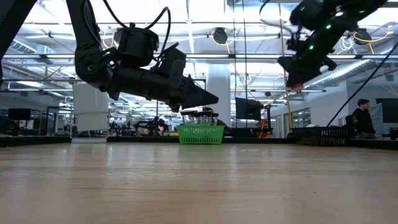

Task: Pick & Place Office items
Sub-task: Put the red adapter into the black bin

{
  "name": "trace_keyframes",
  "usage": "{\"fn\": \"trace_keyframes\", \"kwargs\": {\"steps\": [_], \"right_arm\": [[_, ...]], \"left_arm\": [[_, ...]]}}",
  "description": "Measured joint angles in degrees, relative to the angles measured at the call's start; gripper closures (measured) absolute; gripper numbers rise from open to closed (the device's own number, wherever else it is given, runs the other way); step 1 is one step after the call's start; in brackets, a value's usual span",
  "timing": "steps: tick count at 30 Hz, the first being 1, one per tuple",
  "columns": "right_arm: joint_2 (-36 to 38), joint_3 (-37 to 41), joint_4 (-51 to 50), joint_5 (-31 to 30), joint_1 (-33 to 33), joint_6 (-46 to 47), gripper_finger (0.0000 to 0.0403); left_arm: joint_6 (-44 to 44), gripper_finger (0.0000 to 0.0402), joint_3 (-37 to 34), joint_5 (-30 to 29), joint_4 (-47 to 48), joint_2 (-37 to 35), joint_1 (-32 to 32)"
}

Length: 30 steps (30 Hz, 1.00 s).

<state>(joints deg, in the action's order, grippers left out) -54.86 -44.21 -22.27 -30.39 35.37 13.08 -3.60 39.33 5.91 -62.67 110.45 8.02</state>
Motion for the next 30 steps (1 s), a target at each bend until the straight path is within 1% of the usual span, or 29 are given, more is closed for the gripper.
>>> {"fn": "trace_keyframes", "kwargs": {"steps": [4,8,10,12,15,18,22,24,27,30], "right_arm": [[-8.04,-5.7,-5.68,3.31,6.3,1.61,0.0278],[-17.32,-12.71,-14.77,3.67,11.98,0.59,0.0278],[-21.77,-16.17,-17.73,4.36,14.79,-0.24,0.0278],[-25.78,-18.66,-19.59,7.11,17.41,-0.47,0.0278],[-30.3,-19.75,-19.5,9.7,20.41,-0.5,0.0278],[-32.98,-19.82,-20.8,9.7,22.4,-0.45,0.0278],[-34.36,-19.79,-23.17,9.77,23.44,-0.67,0.0274],[-34.73,-19.81,-23.78,10.93,23.76,-0.68,0.0268],[-35.59,-19.81,-27.01,10.4,24.06,-0.21,0.0265],[-36.03,-19.75,-28.07,9.76,24.25,-0.28,0.0271]], "left_arm": [[1.58,0.0397,0.0,0.0,0.34,0.0,-0.71],[2.28,0.0384,-0.02,-0.11,0.87,0.0,-1.14],[2.34,0.038,-0.01,-0.44,1.04,0.0,-1.27],[2.65,0.0382,0.0,-0.52,1.11,0.0,-1.3],[3.26,0.0394,0.0,-0.52,1.51,0.0,-1.41],[3.35,0.0397,-0.01,-0.52,2.11,0.0,-1.4],[3.37,0.0382,0.0,-0.55,2.12,0.0,-1.38],[3.38,0.038,0.0,-1.04,2.14,0.0,-1.38],[3.37,0.0386,0.0,-1.46,2.12,0.0,-1.38],[3.37,0.0397,0.0,-1.44,2.12,0.0,-1.38]]}}
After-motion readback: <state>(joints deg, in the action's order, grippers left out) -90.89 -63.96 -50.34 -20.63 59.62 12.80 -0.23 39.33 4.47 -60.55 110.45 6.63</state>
